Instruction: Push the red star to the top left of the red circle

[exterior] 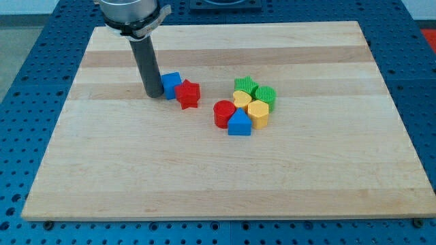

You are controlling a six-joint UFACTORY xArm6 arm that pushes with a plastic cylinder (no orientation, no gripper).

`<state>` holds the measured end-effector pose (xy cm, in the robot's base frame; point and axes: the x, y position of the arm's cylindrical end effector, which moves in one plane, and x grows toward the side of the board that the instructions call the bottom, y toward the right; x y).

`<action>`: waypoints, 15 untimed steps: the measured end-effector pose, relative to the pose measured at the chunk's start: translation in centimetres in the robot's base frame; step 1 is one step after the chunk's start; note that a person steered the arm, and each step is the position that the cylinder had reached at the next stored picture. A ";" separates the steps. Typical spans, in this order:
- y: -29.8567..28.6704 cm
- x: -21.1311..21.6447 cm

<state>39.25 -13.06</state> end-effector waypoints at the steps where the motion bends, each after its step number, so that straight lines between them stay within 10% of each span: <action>1: 0.3 0.0; 15: 6.1 -0.7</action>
<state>38.60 -6.93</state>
